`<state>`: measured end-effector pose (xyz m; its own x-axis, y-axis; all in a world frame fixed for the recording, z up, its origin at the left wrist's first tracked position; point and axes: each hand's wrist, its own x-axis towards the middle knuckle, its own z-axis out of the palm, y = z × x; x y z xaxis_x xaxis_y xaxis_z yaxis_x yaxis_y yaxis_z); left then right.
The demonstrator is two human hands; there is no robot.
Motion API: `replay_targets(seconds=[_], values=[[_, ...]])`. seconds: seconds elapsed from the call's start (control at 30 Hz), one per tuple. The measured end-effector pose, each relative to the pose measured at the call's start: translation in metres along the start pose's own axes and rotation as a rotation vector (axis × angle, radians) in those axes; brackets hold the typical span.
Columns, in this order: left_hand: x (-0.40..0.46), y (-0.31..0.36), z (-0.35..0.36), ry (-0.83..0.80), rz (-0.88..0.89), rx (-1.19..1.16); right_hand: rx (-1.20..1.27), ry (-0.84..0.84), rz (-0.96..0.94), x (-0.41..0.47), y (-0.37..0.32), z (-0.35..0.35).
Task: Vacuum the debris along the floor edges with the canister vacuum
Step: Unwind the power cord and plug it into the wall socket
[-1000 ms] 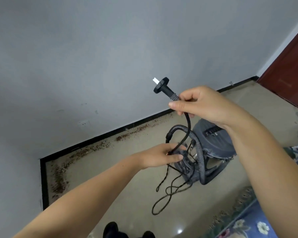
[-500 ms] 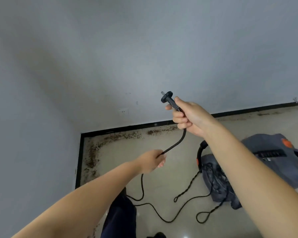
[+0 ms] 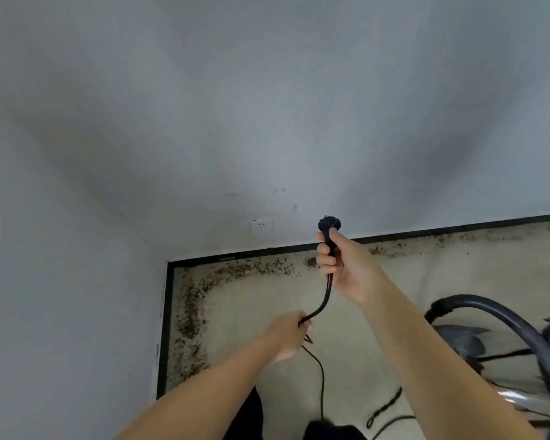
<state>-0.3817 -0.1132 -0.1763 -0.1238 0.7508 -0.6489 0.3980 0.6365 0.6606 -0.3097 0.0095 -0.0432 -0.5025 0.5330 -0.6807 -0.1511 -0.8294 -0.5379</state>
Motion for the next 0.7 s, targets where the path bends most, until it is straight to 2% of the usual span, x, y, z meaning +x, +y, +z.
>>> replay_targets(seconds=[0.2,0.4,0.6,0.7], values=[[0.126,-0.065,0.0,-0.056,-0.015,-0.057,-0.149,0.045,-0.036,0.143,0.016,-0.041],[0.27,-0.16,0.021,-0.101,0.019,0.134,-0.272,0.024,-0.036,0.302,0.075,-0.105],[0.372,-0.244,0.049,-0.293,0.067,0.309,-0.46,-0.111,-0.071,0.419,0.155,-0.152],[0.405,-0.272,0.058,-0.494,0.06,0.229,-0.43,-0.153,-0.087,0.463,0.181,-0.166]])
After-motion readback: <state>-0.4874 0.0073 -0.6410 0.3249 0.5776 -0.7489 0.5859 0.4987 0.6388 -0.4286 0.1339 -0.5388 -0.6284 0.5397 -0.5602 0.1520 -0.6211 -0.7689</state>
